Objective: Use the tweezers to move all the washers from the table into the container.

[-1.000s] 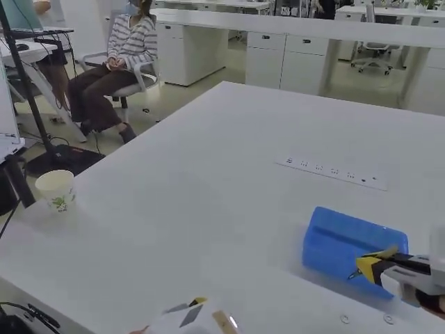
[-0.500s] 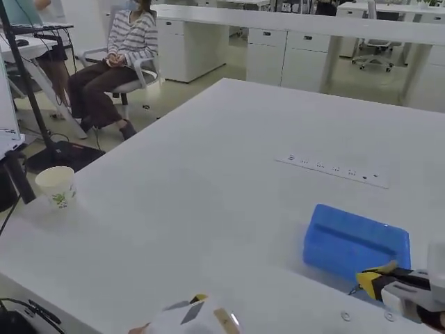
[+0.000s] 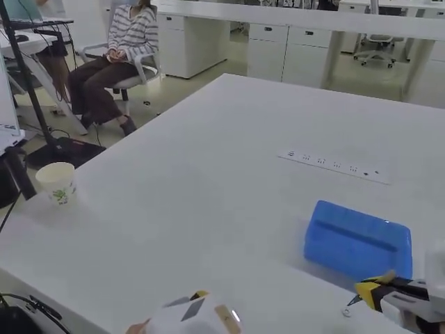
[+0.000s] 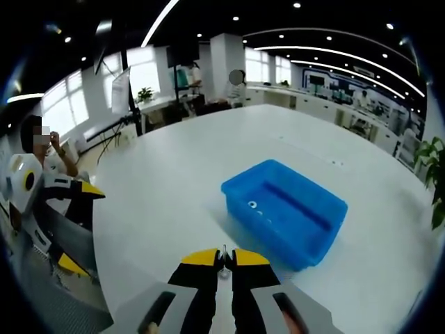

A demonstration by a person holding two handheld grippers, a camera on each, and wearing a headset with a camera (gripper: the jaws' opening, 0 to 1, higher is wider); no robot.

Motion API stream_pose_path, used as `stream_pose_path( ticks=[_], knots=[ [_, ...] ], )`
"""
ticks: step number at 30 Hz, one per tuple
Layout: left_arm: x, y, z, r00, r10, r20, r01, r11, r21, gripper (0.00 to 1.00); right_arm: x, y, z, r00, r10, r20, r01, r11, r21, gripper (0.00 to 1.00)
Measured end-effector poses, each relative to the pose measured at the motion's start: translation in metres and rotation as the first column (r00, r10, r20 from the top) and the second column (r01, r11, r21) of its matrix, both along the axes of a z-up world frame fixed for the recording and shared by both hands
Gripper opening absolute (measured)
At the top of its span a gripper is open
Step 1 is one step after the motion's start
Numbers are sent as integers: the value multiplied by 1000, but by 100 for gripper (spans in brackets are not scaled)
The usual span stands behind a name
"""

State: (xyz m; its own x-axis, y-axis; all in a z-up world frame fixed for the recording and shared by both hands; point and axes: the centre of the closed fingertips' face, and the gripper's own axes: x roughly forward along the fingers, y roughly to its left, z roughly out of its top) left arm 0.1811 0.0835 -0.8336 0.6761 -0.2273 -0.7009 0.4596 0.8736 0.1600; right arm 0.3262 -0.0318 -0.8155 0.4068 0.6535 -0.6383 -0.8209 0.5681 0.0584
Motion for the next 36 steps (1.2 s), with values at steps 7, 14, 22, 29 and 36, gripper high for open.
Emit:
stream_pose_path(
  ticks=[7,14,22,29,36],
  knots=[
    [0,0,1,1000,2,2,-2,1000,0,85,-2,-2,-5,1000,-3,-9,3,1000,-16,3],
    [0,0,1,1000,2,3,-2,1000,1,84,-4,-3,-8,1000,-13,-13,12,1000,-27,3],
    [1,1,2,1000,6,6,-6,1000,-2,84,0,0,-14,1000,-18,-23,17,999,-39,3],
    [1,1,1,1000,6,2,-6,1000,4,84,4,3,-13,1000,-15,-17,14,999,-46,3],
    [1,2,0,1000,9,-1,-9,1000,6,84,1,6,-13,1000,-2,7,3,999,-53,3]
  ],
)
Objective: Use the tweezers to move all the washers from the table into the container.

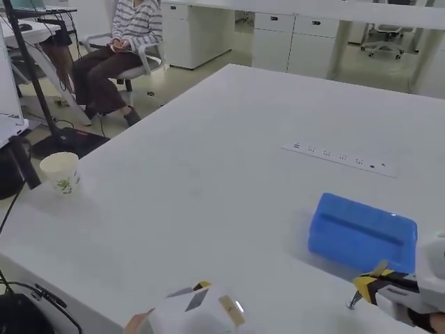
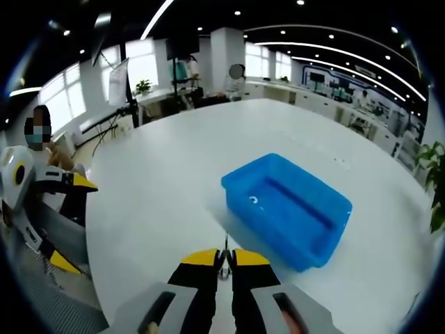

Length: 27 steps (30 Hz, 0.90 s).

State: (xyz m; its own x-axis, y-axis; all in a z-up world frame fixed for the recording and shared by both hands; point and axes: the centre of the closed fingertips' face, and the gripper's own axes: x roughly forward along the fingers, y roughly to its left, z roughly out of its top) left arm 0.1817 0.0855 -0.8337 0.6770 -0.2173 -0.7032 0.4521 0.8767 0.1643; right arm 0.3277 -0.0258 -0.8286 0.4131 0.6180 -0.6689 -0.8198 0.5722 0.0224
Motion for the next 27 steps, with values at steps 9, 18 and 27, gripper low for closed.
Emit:
stream_pose_path(
  ticks=[9,18,27],
  knots=[
    [0,1,0,1000,2,0,-2,1000,2,84,-3,-2,2,1000,-15,11,15,1000,5,3],
    [-1,0,0,1000,2,-2,-2,1000,2,84,-3,-2,2,999,-32,11,32,999,3,3],
    [-1,0,-2,1000,-1,-6,1,1000,4,83,-1,-3,1,999,-30,27,30,1000,6,3]
  ],
)
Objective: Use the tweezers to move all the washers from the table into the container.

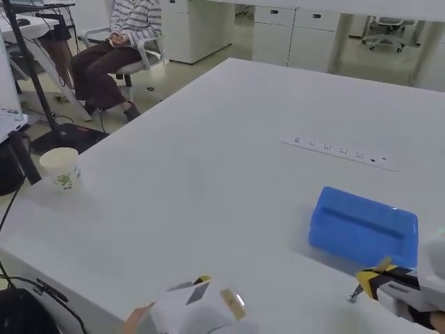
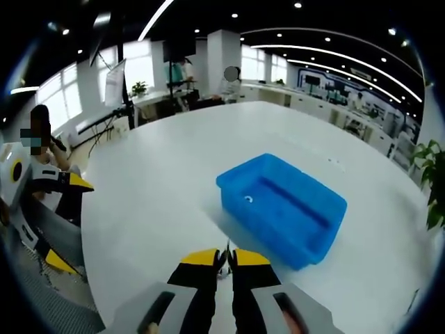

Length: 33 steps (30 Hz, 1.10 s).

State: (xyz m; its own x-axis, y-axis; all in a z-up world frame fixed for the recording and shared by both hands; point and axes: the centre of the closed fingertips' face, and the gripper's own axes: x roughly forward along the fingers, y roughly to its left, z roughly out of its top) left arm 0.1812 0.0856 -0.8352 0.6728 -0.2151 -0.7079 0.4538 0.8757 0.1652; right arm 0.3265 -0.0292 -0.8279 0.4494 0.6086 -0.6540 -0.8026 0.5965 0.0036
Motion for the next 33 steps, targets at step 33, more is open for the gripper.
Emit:
stream_pose_path(
  ticks=[33],
  knots=[
    [0,0,2,1000,0,10,0,1000,0,84,3,-6,17,993,-30,-113,39,996,77,2]
  ],
)
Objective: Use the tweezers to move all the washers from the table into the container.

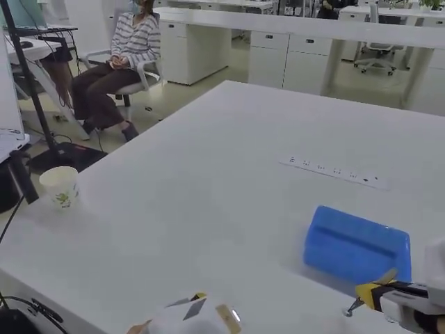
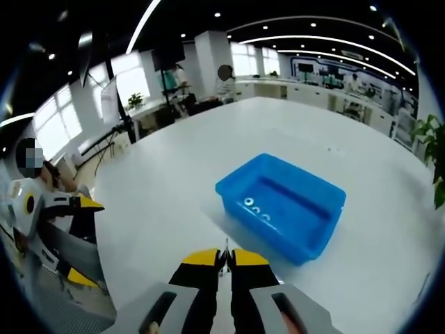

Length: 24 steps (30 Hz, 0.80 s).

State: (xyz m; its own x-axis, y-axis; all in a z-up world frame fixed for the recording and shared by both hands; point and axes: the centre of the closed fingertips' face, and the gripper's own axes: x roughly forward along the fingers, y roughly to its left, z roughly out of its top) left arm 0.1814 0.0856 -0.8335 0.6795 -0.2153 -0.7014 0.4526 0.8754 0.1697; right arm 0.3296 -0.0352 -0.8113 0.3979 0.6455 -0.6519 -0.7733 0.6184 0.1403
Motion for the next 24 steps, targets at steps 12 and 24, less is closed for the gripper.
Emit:
stream_pose_path(
  ticks=[12,24],
  knots=[
    [0,1,1,1000,2,4,-2,1000,6,84,2,-3,25,999,-4,34,4,1000,20,1],
    [1,1,3,1000,4,16,-4,1000,0,84,0,0,49,997,0,81,-2,1000,24,1]
  ],
)
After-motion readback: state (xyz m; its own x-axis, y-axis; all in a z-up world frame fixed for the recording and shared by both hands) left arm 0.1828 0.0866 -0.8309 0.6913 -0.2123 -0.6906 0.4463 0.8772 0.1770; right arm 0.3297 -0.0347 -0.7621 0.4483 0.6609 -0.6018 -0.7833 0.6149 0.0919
